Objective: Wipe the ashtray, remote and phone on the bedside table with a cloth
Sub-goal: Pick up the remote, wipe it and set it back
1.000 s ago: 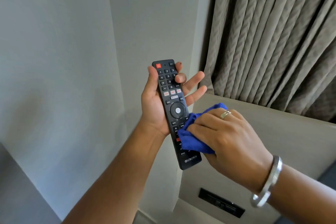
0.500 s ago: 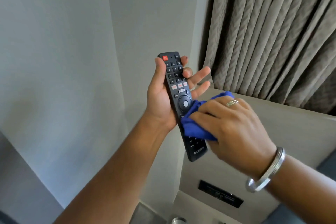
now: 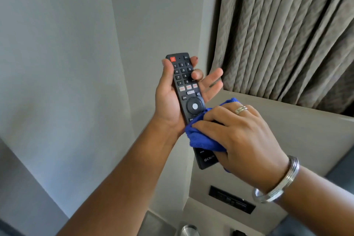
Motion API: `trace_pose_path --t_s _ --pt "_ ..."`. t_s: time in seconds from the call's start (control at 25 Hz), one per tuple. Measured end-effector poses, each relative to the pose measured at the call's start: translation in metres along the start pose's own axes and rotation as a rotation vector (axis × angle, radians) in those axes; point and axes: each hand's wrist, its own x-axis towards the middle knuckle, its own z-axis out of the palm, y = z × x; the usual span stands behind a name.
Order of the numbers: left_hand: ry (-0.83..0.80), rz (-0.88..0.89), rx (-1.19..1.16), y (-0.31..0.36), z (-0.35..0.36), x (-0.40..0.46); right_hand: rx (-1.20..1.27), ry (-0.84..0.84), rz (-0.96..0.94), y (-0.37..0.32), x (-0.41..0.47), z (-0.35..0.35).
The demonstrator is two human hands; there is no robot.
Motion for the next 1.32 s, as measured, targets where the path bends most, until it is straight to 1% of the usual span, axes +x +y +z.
trace_pose_path --t_s 0.24,0.36,0.44,0.56,0.68,0.76,0.84,0.92,1.0,1.08,1.16,1.24,1.32 --pt "0.025 -0.041 -0.089 -0.007 -0.01 -0.004 -0.059 -0.075 0.021 0.01 -0.011 0.002" --pt "0.045 -0.047 -0.083 -0.005 -0.016 -0.003 -0.039 -0.044 0.045 0.017 -0.015 -0.005" --pt "0.047 -0.046 -0.068 -0.007 -0.015 -0.001 -0.032 -0.046 0.037 0.009 -0.015 -0.003" --pt "0.047 -0.03 -0.056 -0.012 -0.015 0.003 -0.035 -0.121 0.092 -0.012 -0.018 0.009" --pt "0.138 -0.004 -0.07 -0.016 -0.025 0.0 0.023 -0.146 0.164 -0.017 -0.035 0.013" --pt "0.2 0.015 -0.09 -0.018 -0.033 -0.003 0.039 -0.202 0.172 -0.016 -0.048 0.014" --pt "0.228 0.026 -0.11 -0.018 -0.039 -0.005 0.024 -0.245 0.149 -0.012 -0.055 0.011" --pt "0.219 0.011 -0.104 -0.019 -0.041 -0.006 0.019 -0.206 0.155 -0.004 -0.054 0.008" --pt "0.181 -0.012 -0.076 -0.023 -0.039 -0.006 0.037 -0.136 0.205 0.002 -0.045 0.006" --pt "0.139 -0.026 -0.069 -0.028 -0.035 -0.005 0.052 -0.147 0.22 0.0 -0.04 0.011" --pt "0.124 -0.038 -0.083 -0.03 -0.036 -0.006 0.083 -0.222 0.197 -0.005 -0.046 0.017" --pt "0.144 -0.044 -0.123 -0.027 -0.041 -0.007 0.108 -0.305 0.128 -0.004 -0.059 0.014" --pt "0.144 -0.051 -0.154 -0.025 -0.043 -0.01 0.115 -0.309 0.074 0.0 -0.064 0.008"
